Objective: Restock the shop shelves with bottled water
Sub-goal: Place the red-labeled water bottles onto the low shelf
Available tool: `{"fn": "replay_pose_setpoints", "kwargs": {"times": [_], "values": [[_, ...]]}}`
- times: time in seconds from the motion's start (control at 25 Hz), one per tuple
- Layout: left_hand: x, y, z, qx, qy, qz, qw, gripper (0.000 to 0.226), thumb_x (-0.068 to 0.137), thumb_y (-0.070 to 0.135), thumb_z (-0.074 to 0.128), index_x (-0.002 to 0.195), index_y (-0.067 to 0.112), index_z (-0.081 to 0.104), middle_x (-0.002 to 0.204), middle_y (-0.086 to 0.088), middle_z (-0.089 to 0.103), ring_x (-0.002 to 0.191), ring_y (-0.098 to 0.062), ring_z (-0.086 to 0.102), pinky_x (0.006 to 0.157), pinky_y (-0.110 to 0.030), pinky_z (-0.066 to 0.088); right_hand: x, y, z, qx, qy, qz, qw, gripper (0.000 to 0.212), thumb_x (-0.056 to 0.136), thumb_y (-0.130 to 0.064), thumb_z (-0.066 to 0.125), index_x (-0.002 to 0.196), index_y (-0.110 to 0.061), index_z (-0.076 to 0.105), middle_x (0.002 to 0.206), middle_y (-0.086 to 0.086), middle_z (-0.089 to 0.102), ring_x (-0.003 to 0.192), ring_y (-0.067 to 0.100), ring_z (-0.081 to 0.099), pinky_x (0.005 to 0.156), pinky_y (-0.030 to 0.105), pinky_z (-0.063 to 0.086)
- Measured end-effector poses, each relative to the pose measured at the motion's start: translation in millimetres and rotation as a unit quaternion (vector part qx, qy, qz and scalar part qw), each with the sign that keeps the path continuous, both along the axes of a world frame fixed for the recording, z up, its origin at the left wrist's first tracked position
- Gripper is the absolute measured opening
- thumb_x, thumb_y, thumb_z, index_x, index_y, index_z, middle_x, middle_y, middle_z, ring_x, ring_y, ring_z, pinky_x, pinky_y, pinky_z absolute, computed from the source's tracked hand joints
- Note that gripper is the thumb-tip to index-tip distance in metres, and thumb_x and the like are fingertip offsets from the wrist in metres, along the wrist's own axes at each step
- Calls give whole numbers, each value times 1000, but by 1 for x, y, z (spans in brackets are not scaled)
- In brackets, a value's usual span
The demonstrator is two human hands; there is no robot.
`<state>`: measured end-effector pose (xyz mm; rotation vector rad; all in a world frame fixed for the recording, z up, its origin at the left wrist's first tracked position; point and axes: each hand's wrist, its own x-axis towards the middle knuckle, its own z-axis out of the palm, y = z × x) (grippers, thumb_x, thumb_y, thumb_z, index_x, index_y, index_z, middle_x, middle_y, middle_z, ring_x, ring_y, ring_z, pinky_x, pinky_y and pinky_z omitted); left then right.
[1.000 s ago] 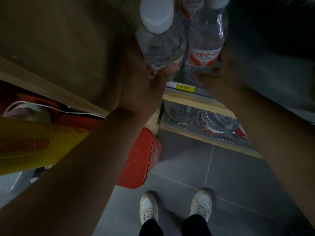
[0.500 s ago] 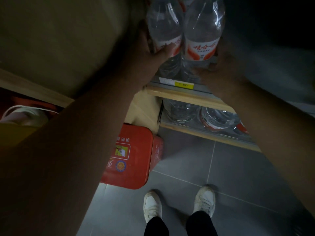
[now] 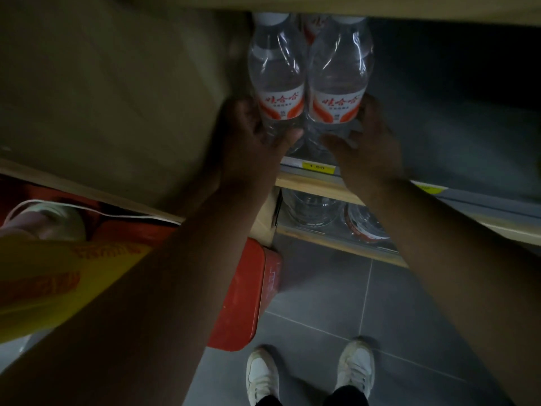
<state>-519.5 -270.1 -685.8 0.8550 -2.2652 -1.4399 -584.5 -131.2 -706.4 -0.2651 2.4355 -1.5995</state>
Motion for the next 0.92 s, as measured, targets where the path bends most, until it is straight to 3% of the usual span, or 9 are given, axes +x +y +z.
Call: {"fn": "replay_pose_setpoints", "kwargs": {"times": [0.08,0.2,0.4,0.48,0.56,0.68,0.8,0.92], "values": [[1,6,-3,-16,-2,46,999,55,76,21,81,121,4,54,118,-5,67,103,-10,65,81,-23,57,0,-1,3,7,5,-17,1000,61,84,-25,73,138,-24,44,138,-3,49,115,7,53,99,22,47],[-6,12,-5,-7,-1,91,996,48,82,22,77,122,6,56,120,-5,66,105,-10,63,84,-26,55,-2,-6,4,24,21,-24,999,60,83,-26,72,137,-22,46,136,-2,49,112,4,50,86,6,41],[-22,8,-3,-28,4,85,996,46,86,18,72,127,7,54,126,-5,63,111,-11,59,85,-21,53,-12,-19,2,8,21,-78,997,60,81,-25,74,133,-23,43,127,-9,56,105,1,50,69,-3,40],[-27,3,-2,-17,3,90,996,48,86,16,71,129,7,54,128,-6,62,114,-13,59,85,-19,52,-18,-25,2,-9,13,-91,996,59,82,-24,73,133,-24,44,125,-10,56,108,2,51,77,2,43],[-28,3,-3,17,25,108,994,50,85,12,71,130,4,52,128,-10,61,116,-17,59,90,-27,53,-23,-32,3,-16,5,-96,995,57,82,-25,73,132,-26,46,124,-12,57,110,3,52,83,10,45],[-19,14,-5,23,58,122,991,41,83,13,73,120,5,56,109,-1,64,96,-9,61,83,-30,56,-28,-37,2,-19,-6,-99,995,56,82,-23,73,132,-26,47,125,-12,57,107,0,51,71,1,41],[-18,20,-5,33,24,91,995,31,86,19,70,116,15,59,98,11,59,81,4,55,72,-15,49,-28,-37,2,-24,-14,-103,994,55,83,-20,73,131,-25,48,119,-14,56,96,-5,49,64,-6,38],[-28,12,-5,34,5,85,996,36,89,20,67,122,12,57,113,0,64,94,-7,59,81,-25,52,-30,-43,0,-45,-28,-108,993,54,81,-18,74,130,-23,51,111,-17,54,100,-1,54,81,6,48]]}}
